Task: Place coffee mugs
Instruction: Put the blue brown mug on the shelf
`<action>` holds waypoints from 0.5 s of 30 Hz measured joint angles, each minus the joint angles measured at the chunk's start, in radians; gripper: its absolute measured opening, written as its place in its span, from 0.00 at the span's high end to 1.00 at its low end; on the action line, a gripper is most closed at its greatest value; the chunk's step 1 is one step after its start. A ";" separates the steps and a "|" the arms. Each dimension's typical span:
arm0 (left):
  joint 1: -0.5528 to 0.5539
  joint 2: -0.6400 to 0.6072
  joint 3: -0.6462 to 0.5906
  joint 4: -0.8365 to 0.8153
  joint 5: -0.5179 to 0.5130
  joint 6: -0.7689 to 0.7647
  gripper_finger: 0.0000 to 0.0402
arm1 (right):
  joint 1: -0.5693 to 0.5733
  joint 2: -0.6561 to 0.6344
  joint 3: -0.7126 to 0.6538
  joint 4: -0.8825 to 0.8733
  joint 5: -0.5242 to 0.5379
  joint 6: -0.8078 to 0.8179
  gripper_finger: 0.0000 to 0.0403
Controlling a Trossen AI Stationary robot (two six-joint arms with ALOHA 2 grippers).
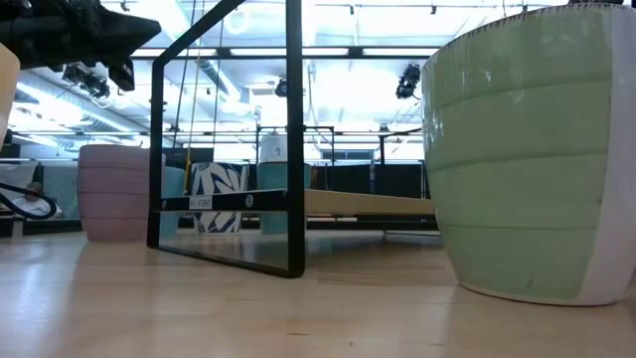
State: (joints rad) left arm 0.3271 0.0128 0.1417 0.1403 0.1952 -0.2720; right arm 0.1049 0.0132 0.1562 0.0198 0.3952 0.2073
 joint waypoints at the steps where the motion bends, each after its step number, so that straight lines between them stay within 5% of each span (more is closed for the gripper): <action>1: 0.000 0.000 0.000 0.009 0.000 -0.062 0.97 | 0.000 0.000 0.000 0.013 0.000 0.002 0.97; 15: 0.000 0.000 0.000 0.079 -0.007 -0.163 0.97 | 0.000 -0.001 0.001 0.175 0.035 0.009 0.97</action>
State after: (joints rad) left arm 0.3271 0.0128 0.1417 0.2192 0.1879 -0.4347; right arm 0.1048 0.0124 0.1570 0.1952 0.4303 0.2164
